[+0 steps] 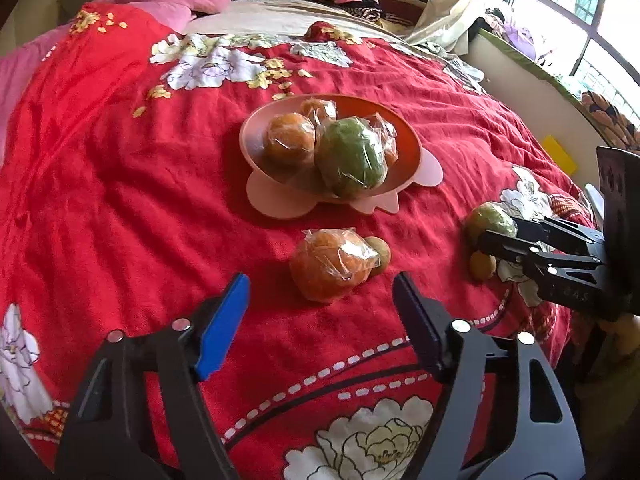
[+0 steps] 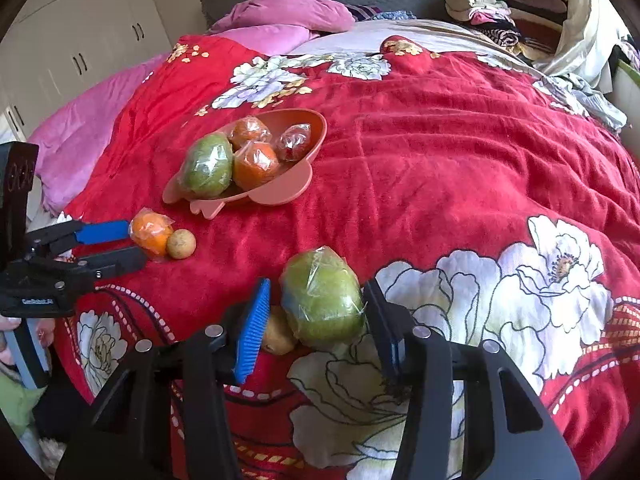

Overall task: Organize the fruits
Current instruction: 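Grasp another green bagged fruit with the right tool while the left tool grasps a bagged orange, then carry the green bagged fruit and bagged orange over the pink bowl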

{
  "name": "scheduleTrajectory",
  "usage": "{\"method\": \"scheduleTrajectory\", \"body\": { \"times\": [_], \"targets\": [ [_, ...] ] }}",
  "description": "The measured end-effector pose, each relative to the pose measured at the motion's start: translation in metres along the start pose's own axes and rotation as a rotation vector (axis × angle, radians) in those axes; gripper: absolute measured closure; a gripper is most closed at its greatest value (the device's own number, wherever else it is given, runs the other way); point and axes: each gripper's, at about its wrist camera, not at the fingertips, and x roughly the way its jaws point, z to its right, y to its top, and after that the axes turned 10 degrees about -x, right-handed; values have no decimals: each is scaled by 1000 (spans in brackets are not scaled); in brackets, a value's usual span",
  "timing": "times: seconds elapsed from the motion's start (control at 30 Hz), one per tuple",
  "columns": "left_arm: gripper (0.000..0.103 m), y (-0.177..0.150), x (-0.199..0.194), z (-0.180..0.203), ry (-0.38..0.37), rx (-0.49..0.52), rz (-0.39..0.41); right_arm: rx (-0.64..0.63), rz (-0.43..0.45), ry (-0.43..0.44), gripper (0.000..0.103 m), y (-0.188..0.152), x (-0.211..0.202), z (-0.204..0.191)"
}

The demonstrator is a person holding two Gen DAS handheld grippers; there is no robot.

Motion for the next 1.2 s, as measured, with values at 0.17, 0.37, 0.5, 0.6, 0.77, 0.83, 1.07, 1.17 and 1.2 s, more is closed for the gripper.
{"method": "scheduleTrajectory", "body": {
  "times": [0.17, 0.37, 0.5, 0.6, 0.77, 0.83, 1.07, 1.17, 1.2],
  "targets": [
    [48, 2, 8, -5, -2, -15, -12, 5, 2, 2, 61, 0, 2, 2],
    [50, 7, 14, -7, -12, -25, -13, 0, 6, -3, 63, 0, 3, 2],
    [54, 14, 19, -4, -29, -29, -4, -18, 15, -17, 64, 1, 1, 0],
    [60, 19, 23, -2, -45, -33, -2, -44, 21, -36, 64, 3, -2, -5],
    [70, 26, 28, -2, -92, -49, -23, -46, 39, -36, 64, 6, -6, -7],
    [71, 27, 28, -4, -107, -60, -30, -46, 51, -37, 64, 8, -9, -7],
    [71, 27, 12, -11, -113, -76, -9, -47, 80, -28, 64, 16, -16, -9],
    [71, 30, 3, -16, -112, -86, 5, -46, 90, -21, 64, 19, -18, -9],
    [71, 31, -1, -18, -110, -90, 13, -47, 92, -20, 64, 21, -18, -10]
  ]
}}
